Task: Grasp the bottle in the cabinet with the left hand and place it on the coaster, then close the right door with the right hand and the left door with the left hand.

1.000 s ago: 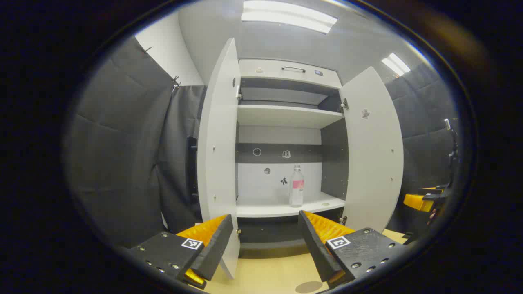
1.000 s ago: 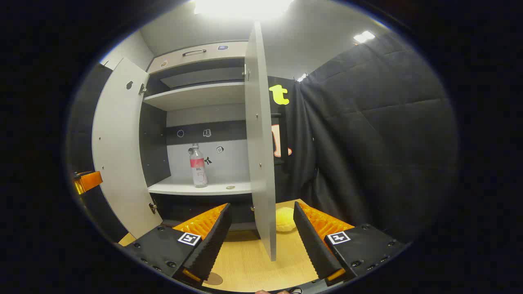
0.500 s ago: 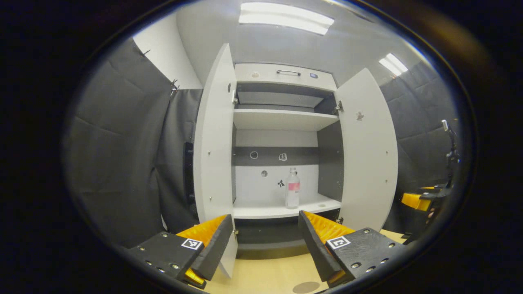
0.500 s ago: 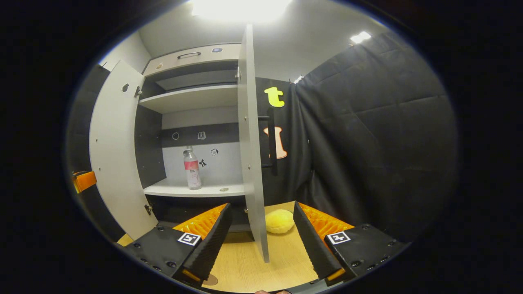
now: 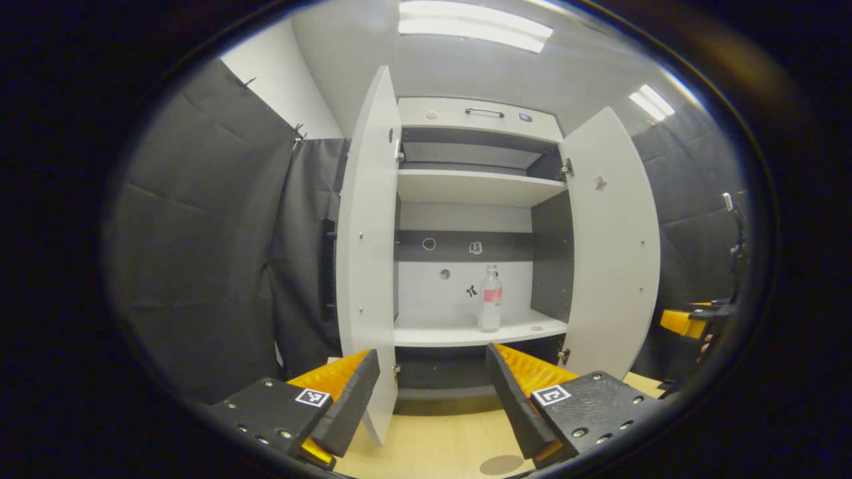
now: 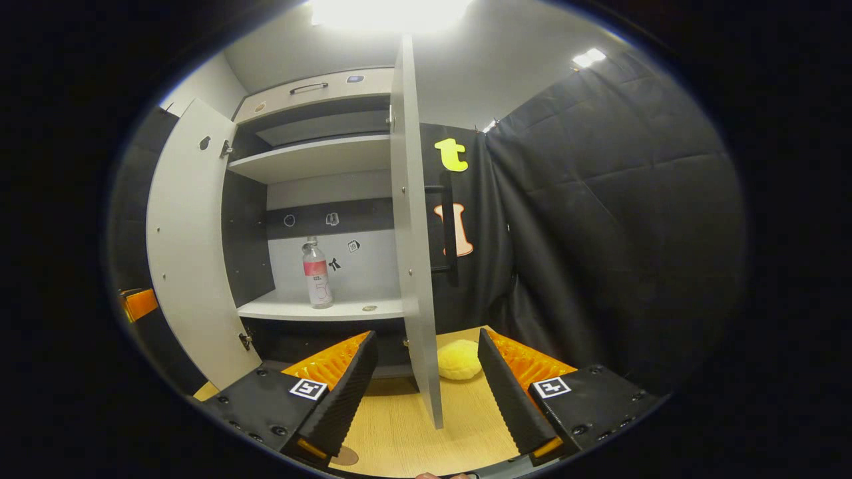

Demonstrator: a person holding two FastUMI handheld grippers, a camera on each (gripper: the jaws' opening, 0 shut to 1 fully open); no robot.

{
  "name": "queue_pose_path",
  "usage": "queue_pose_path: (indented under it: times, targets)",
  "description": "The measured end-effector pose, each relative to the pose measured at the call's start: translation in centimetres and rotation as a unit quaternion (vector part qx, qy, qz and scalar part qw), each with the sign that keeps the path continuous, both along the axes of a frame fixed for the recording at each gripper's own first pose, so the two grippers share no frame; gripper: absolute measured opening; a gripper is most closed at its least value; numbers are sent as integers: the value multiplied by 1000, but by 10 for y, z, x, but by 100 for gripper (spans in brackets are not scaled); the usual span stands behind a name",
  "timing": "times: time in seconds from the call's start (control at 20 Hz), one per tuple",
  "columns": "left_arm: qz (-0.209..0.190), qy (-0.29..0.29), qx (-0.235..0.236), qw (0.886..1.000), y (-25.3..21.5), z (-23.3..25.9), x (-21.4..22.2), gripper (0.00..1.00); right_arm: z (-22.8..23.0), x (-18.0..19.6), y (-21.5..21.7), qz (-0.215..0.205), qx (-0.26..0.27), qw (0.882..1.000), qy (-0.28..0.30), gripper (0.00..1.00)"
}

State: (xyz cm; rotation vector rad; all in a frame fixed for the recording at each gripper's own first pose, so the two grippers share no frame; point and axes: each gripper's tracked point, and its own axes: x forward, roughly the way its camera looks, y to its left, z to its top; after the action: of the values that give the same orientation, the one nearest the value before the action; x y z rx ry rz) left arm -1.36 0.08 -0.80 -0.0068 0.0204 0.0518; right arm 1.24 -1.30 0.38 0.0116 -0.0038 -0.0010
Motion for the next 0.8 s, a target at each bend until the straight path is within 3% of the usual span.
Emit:
queue_pose_path:
  times: [0.35, 0.8]
  targets:
    - [-41, 10, -30, 999, -39, -6, 56, 94, -6, 1, -49, -62, 3, 998, 11, 96]
    - [-82, -5, 4, 997, -77, 16, 190, 94, 4, 41, -124, -151, 23, 988, 2, 96]
